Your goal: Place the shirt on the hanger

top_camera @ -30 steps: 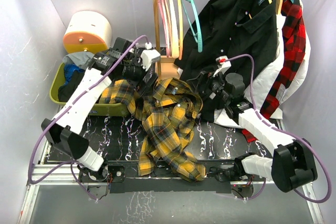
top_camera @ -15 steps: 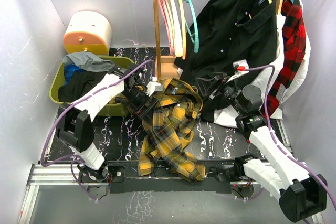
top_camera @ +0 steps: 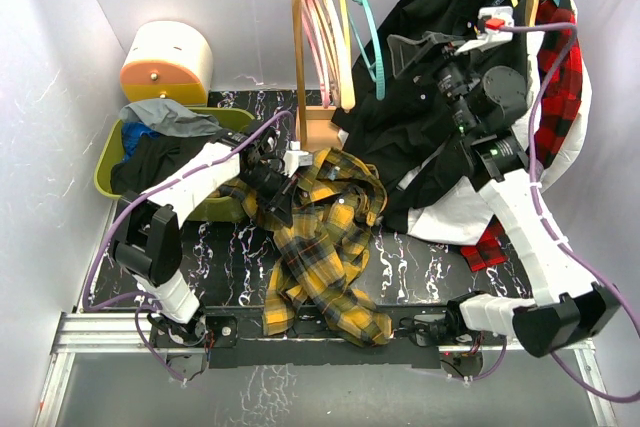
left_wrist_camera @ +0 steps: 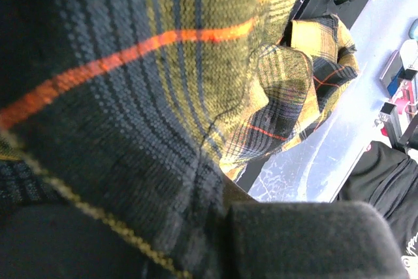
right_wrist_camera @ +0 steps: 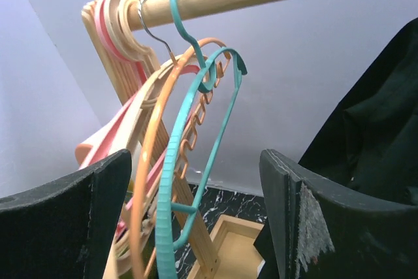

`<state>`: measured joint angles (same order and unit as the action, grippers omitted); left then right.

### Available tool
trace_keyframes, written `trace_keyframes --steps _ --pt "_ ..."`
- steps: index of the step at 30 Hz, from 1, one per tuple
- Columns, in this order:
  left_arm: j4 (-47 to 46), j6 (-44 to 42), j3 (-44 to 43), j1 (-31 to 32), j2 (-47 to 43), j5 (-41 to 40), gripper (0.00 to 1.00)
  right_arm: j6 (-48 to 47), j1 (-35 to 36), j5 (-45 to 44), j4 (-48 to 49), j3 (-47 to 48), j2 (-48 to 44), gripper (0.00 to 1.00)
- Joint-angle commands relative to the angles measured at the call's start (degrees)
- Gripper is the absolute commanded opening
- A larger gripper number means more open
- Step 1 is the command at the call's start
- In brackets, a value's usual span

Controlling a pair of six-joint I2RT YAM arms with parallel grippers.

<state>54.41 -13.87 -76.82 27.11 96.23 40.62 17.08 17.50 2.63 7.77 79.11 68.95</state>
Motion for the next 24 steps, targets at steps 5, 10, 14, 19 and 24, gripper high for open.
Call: trace_keyframes --steps 5,10,14,19,24 --pt "13.4 -9.73 -9.31 -0.13 -3.1 -0.45 0.0 1.52 -0.09 3.0 -5.74 9.36 9.8 0.8" --pt "19.31 -14.84 -12.22 -0.32 -4.46 -7.18 0.0 1.67 -0.09 3.41 -6.04 11.3 11.88 0.8" --pt "22.53 -17.83 -14.86 -0.48 -4.83 -12.07 0.0 2.76 -0.09 4.74 -5.57 12.2 12.57 0.8" --pt "26.78 -22.95 -19.36 -0.65 -4.48 -21.04 0.0 4.25 -0.09 7.07 -4.61 12.97 13.21 0.82" --pt "27.59 -29.21 -24.15 -0.66 -4.46 -30.7 0.0 4.82 -0.02 9.04 -5.52 14.39 15.81 0.82"
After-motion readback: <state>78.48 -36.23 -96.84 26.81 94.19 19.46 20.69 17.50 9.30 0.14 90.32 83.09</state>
